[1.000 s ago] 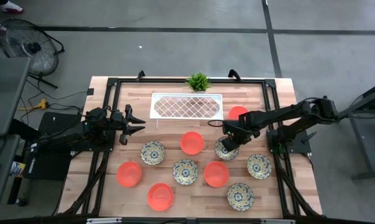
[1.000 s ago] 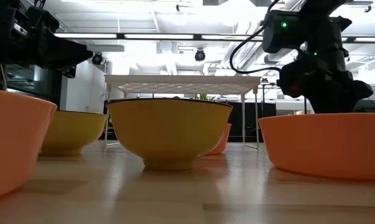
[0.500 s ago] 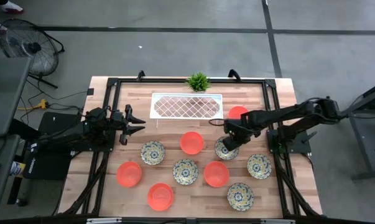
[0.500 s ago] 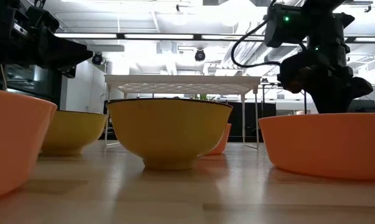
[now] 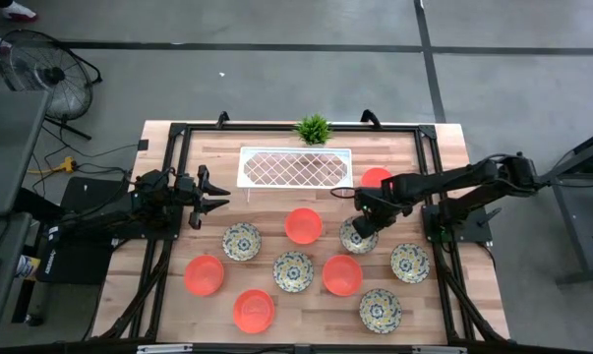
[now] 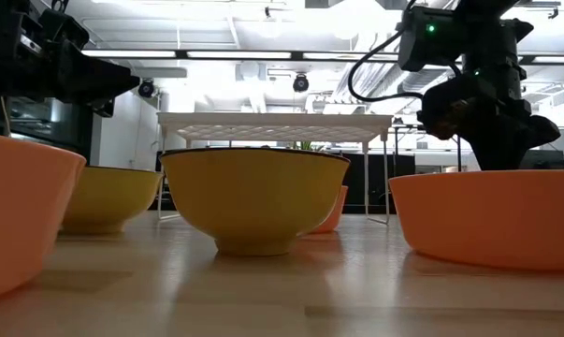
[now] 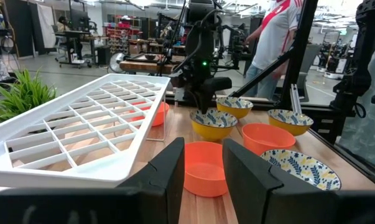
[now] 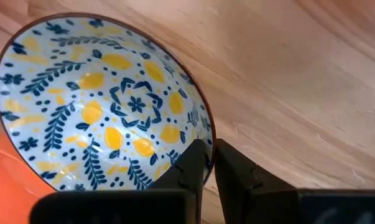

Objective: Pick & Place Mini bowls
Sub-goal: Put the yellow bowl on the shelf

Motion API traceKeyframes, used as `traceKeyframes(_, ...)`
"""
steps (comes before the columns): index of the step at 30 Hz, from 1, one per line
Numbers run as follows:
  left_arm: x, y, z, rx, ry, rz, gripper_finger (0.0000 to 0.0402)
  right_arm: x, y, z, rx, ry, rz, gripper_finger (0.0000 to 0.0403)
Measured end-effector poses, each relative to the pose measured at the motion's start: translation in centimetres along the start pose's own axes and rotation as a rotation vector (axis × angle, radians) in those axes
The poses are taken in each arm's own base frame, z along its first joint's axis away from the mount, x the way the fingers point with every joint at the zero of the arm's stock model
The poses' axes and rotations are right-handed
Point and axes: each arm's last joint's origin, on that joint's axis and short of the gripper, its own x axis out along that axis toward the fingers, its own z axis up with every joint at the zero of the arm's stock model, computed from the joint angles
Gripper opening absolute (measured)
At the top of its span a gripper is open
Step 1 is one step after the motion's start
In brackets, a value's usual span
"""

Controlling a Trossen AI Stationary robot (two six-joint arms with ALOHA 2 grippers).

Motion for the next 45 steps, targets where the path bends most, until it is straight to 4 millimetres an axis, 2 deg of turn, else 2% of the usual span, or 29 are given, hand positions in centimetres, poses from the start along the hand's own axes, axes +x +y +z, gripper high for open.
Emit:
traceKeyframes(4, 0.0, 0.0, 0.0, 0.0, 0.0, -0.002, 0.0106, -0.1, 0.1, 0.0, -0.002, 0.01, 0.012, 0.0006)
traceKeyframes(13, 0.0, 0.0, 0.0, 0.0, 0.0, -0.003, 0.0106, -0.6, 0.0, -0.2, -0.002, -0.002, 0.035, 0.0002)
traceKeyframes(20, 0.0, 0.0, 0.0, 0.0, 0.0, -0.003, 0.0106, -2.8, -0.9, -1.1, 0.019, -0.043, 0.088, 0.0)
traceKeyframes(29, 0.0, 0.0, 0.0, 0.0, 0.0, -0.003, 0.0106, -6.3, -2.0, -2.4, 0.032, -0.154, 0.261, 0.0)
traceKeyframes(32, 0.0, 0.0, 0.0, 0.0, 0.0, -0.003, 0.0106, -7.9, -1.8, -2.6, 0.012, -0.196, 0.317, 0.0)
traceKeyframes(36, 0.0, 0.0, 0.0, 0.0, 0.0, -0.002, 0.0106, -11.2, -1.2, -2.3, -0.035, -0.274, 0.359, 0.0)
traceKeyframes(41, 0.0, 0.0, 0.0, 0.0, 0.0, -0.002, 0.0106, -15.5, -0.5, -1.3, -0.068, -0.379, 0.355, 0.0)
traceKeyframes(45, 0.0, 0.0, 0.0, 0.0, 0.0, -0.002, 0.0106, -18.1, 0.2, 0.2, -0.098, -0.414, 0.343, 0.0)
